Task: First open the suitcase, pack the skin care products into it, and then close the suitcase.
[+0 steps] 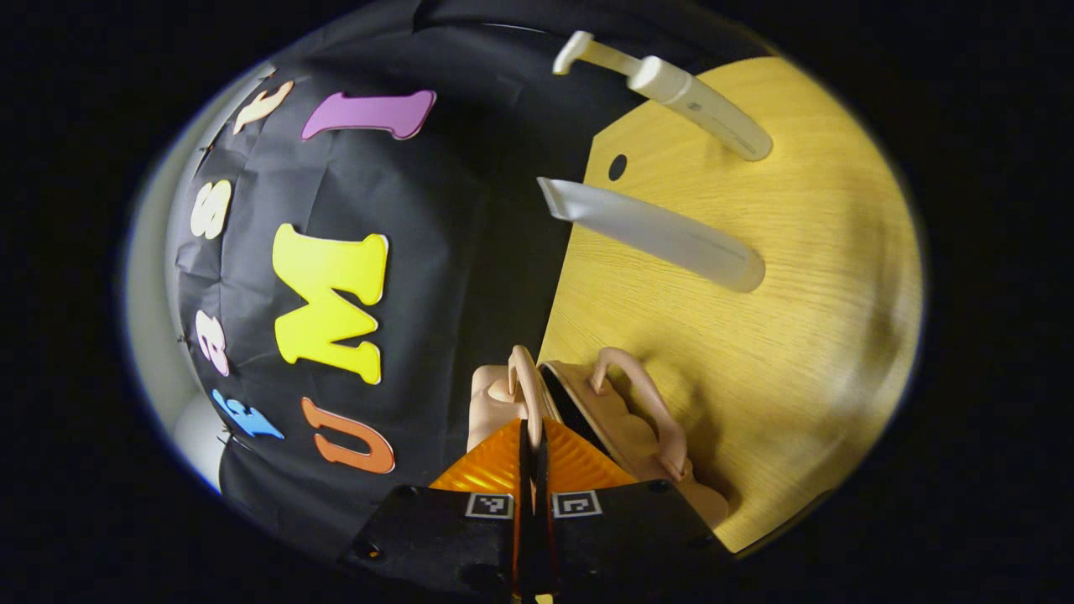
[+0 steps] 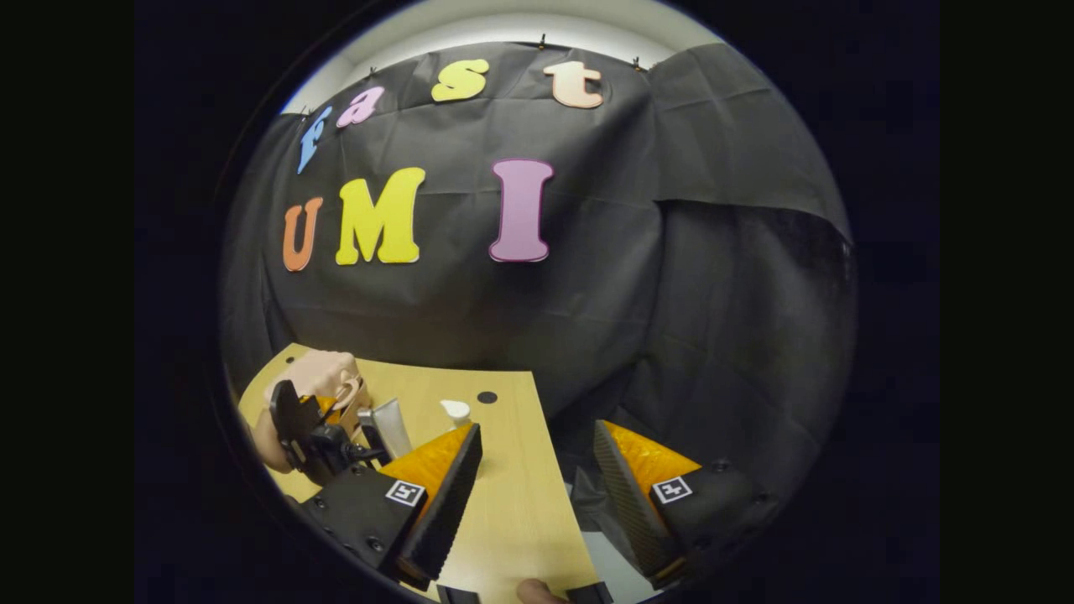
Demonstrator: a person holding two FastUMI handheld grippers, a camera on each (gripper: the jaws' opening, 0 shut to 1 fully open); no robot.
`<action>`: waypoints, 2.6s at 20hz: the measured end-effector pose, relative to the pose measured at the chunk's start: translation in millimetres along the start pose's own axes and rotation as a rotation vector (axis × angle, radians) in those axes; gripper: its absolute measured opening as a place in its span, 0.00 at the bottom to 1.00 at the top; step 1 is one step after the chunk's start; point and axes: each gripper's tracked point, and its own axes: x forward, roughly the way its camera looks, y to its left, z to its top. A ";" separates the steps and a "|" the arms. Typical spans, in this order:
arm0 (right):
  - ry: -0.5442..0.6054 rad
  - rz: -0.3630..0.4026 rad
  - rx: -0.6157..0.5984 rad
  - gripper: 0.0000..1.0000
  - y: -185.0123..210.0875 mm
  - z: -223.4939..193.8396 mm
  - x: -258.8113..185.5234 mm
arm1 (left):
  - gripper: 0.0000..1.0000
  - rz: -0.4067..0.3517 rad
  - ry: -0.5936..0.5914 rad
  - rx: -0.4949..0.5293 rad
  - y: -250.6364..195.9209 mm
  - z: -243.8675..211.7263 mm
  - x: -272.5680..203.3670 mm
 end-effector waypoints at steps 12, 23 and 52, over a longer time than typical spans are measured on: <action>-0.022 -0.011 -0.050 0.79 92.2 29.7 -2.7 | 0.03 0.040 -0.021 -0.456 181.6 -112.9 -21.6; 0.046 -0.031 -0.069 0.79 166.8 22.8 -1.2 | 0.03 0.039 0.182 -0.830 210.0 -339.4 42.4; 0.091 -0.026 -0.236 0.83 169.3 -12.4 -10.5 | 1.00 -0.177 0.185 -1.412 98.0 -421.7 63.7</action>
